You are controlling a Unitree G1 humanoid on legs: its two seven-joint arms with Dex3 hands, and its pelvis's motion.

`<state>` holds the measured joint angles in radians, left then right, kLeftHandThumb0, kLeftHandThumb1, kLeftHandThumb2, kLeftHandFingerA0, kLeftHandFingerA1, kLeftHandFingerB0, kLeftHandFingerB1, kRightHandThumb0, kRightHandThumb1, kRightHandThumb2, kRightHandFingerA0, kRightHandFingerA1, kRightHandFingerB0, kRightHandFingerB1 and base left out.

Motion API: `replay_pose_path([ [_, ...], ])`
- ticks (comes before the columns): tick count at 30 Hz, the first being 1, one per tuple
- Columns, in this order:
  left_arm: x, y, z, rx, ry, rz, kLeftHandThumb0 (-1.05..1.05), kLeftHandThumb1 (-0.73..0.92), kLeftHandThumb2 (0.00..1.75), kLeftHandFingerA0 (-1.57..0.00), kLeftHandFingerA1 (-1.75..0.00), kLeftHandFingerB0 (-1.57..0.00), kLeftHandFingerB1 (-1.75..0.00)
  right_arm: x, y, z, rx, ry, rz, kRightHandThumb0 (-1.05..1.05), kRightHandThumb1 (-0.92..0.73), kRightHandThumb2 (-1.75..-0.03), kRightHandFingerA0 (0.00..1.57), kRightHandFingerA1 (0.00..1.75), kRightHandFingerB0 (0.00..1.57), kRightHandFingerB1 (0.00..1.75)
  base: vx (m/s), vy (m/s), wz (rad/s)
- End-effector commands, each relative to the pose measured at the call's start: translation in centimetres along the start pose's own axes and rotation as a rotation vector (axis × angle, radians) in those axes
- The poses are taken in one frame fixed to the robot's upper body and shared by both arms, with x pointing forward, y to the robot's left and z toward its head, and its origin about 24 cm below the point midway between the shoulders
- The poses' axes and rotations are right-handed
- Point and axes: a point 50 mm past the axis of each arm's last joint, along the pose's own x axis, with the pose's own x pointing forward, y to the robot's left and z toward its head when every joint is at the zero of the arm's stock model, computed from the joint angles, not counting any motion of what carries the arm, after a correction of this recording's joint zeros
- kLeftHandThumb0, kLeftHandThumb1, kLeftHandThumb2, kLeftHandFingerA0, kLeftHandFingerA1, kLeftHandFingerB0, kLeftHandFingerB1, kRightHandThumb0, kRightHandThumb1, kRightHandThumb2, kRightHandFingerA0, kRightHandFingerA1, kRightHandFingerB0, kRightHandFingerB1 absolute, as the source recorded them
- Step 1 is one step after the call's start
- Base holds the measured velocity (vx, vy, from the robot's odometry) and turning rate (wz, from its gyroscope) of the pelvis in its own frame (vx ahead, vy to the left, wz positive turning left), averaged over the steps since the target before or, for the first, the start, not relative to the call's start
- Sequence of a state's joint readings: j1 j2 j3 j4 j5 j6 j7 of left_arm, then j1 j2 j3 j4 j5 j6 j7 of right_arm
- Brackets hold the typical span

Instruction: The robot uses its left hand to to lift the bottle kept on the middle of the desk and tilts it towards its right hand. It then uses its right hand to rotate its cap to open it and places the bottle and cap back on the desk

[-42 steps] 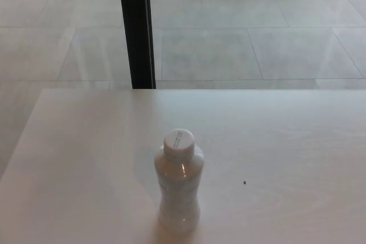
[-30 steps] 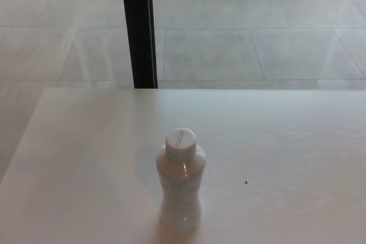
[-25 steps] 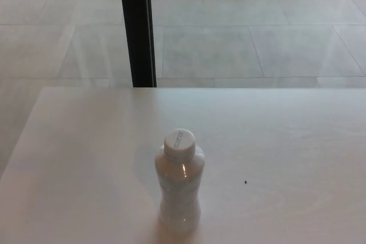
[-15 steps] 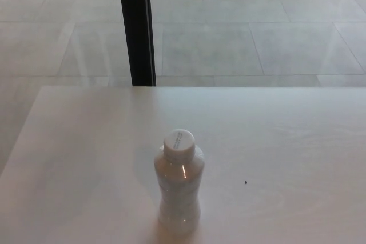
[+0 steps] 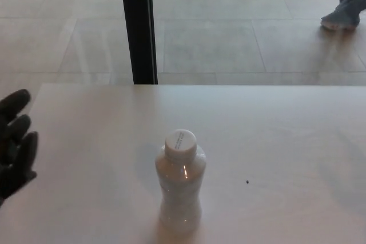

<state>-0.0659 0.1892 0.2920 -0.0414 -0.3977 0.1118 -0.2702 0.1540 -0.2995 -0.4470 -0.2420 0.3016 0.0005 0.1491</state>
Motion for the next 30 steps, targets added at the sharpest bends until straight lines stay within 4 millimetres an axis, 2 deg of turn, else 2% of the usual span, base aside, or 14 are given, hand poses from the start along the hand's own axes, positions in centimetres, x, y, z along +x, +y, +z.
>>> replay_pose_path([
  [1, -0.3, -1.4, -0.8, 0.041, 0.122, -0.145, -0.82, 0.65, 0.6, -0.19, -0.49, -0.23, -0.36, 0.0, 1.1, 0.1, 0.017, 0.061, 0.013, -0.54, -0.84, -0.64, 0.38, 0.65, 0.16, 0.28, 0.0, 0.0, 0.0],
  [8, -0.1, -2.6, -1.0, 0.326, 0.216, -0.31, -0.85, 0.71, 0.62, -0.13, -0.42, -0.18, -0.3, -0.2, 1.3, 0.3, 0.033, 0.084, 0.02, -0.6, -0.81, -0.64, 0.45, 0.7, 0.26, 0.32, 0.0, 0.0, 0.0],
  [9, -0.1, -2.7, -1.1, 0.335, 0.215, -0.319, -0.4, 0.31, 0.97, -0.03, -0.53, 0.0, -0.49, -0.2, 1.3, 0.4, 0.033, 0.083, 0.018, -0.6, -0.65, -0.97, 0.47, 0.72, 0.21, 0.47, 0.0, 0.0, 0.0],
  [11, -0.1, -2.9, -1.1, 0.35, 0.207, -0.345, -0.4, 0.32, 0.98, -0.02, -0.53, 0.0, -0.49, -0.1, 1.2, 0.4, 0.032, 0.082, 0.019, -0.59, -0.66, -0.97, 0.48, 0.73, 0.22, 0.47, 0.0, 0.0, 0.0],
  [12, -0.1, -3.1, -1.1, 0.345, 0.215, -0.365, -0.86, 0.71, 0.63, -0.07, -0.39, -0.11, -0.27, -0.1, 1.2, 0.4, 0.032, 0.081, 0.02, -0.59, -0.66, -0.97, 0.48, 0.74, 0.21, 0.47, 0.0, 0.0, 0.0],
  [13, -0.1, -3.3, -1.0, 0.352, 0.224, -0.379, -0.85, 0.54, 0.97, -0.06, -0.39, -0.08, -0.27, -0.1, 1.2, 0.3, 0.037, 0.081, 0.022, -0.59, -0.65, -0.96, 0.47, 0.73, 0.21, 0.47, 0.0, 0.0, 0.0],
  [14, -0.1, -3.4, -1.0, 0.388, 0.235, -0.392, -0.89, 0.56, 0.99, -0.05, -0.34, -0.11, -0.24, -0.1, 1.2, 0.2, 0.046, 0.081, 0.025, -0.6, -0.65, -0.97, 0.47, 0.73, 0.21, 0.47, 0.0, 0.0, 0.0],
  [18, -0.1, -4.2, -1.8, 0.444, 0.255, -0.429, -0.97, 0.58, 0.97, 0.0, -0.08, -0.09, 0.0, -0.1, 1.2, 0.3, 0.047, 0.081, 0.028, -0.61, -0.66, -0.97, 0.48, 0.74, 0.21, 0.48, 0.0, 0.0, 0.0],
  [23, -0.1, -6.0, -2.4, 0.465, 0.248, -0.477, -0.9, 0.51, 0.94, 0.0, -0.16, -0.08, -0.01, -0.2, 1.4, 0.1, 0.048, 0.089, 0.027, -0.62, -0.65, -0.97, 0.5, 0.73, 0.22, 0.48, 0.0, 0.0, 0.0],
  [25, 0.2, -7.0, -2.6, 0.443, 0.253, -0.449, -0.97, 0.45, 0.81, 0.0, 0.0, -0.01, -0.06, -0.3, 1.6, 0.0, 0.074, 0.098, 0.022, -0.6, -0.65, -0.97, 0.51, 0.74, 0.23, 0.48, 0.0, 0.0, 0.0],
  [26, 0.4, -7.4, -2.7, 0.45, 0.255, -0.437, -0.98, 0.45, 0.82, 0.0, 0.0, 0.0, -0.07, -0.3, 1.7, -0.1, 0.09, 0.105, 0.021, -0.57, -0.8, -0.64, 0.52, 0.75, 0.29, 0.33, 0.0, 0.0, 0.0],
  [28, 0.6, -7.7, -2.7, 0.459, 0.251, -0.432, -1.01, 0.48, 0.86, 0.0, 0.0, -0.02, 0.0, -0.3, 1.7, -0.1, 0.098, 0.108, 0.021, -0.58, -0.79, -0.64, 0.52, 0.76, 0.29, 0.33, 0.0, 0.0, 0.0],
  [29, 0.7, -7.9, -2.7, 0.464, 0.244, -0.427, -1.0, 0.46, 0.82, 0.0, 0.0, 0.0, -0.05, -0.3, 1.7, -0.1, 0.103, 0.108, 0.021, -0.61, -0.63, -0.96, 0.51, 0.76, 0.23, 0.48, 0.0, 0.0, 0.0],
  [30, 0.8, -7.9, -2.8, 0.465, 0.241, -0.424, -1.0, 0.46, 0.82, 0.0, 0.0, 0.0, -0.05, -0.2, 1.8, -0.1, 0.104, 0.107, 0.022, -0.61, -0.63, -0.96, 0.51, 0.76, 0.23, 0.48, 0.0, 0.0, 0.0],
])
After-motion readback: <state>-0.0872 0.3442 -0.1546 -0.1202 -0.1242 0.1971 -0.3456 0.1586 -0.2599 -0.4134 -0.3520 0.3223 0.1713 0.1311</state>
